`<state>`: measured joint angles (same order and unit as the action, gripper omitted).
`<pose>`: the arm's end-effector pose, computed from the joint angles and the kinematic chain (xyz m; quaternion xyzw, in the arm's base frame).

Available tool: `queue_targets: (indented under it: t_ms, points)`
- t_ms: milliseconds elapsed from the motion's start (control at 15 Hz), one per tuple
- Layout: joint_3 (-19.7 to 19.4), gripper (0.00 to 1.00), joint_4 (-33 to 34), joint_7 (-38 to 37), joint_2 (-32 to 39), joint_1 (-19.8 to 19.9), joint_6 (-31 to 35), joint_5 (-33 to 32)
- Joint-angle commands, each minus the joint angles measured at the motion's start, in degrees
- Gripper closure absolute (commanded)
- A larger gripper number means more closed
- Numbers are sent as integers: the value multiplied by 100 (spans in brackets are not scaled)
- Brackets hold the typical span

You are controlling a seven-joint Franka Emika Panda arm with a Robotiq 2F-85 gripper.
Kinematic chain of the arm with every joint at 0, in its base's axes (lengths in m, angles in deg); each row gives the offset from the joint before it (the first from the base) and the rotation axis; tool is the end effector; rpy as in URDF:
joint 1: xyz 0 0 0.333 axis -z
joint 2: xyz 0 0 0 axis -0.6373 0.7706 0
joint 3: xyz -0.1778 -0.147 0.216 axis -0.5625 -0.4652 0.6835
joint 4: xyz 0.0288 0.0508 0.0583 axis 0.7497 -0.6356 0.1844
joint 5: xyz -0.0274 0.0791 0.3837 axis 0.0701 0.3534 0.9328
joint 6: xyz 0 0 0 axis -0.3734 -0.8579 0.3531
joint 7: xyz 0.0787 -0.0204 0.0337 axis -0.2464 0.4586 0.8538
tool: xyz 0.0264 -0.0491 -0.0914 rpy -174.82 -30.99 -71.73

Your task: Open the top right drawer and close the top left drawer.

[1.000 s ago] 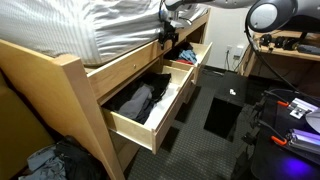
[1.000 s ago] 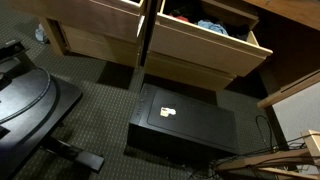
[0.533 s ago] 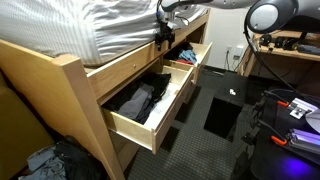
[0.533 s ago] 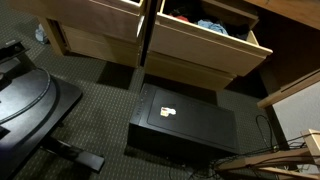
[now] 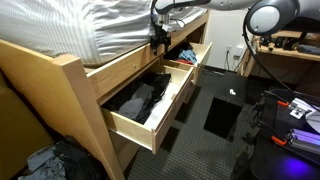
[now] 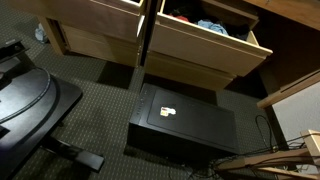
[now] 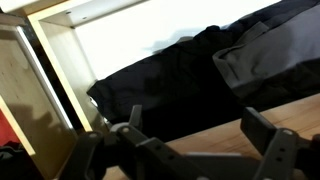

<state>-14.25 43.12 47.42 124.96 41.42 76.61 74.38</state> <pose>0.8009 -0.0175 0.2261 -0.9977 0.0528 0.0259 0.0346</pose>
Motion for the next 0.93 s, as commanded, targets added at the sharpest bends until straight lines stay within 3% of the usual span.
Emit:
queue_targets:
  t_ms: [0,400,867]
  points:
    - [-11,0,8,-34,0,9,-19,0]
    - [10,0,11,-26,-3,26,-49,22]
    - [22,0,18,483,61,-388,150,-96]
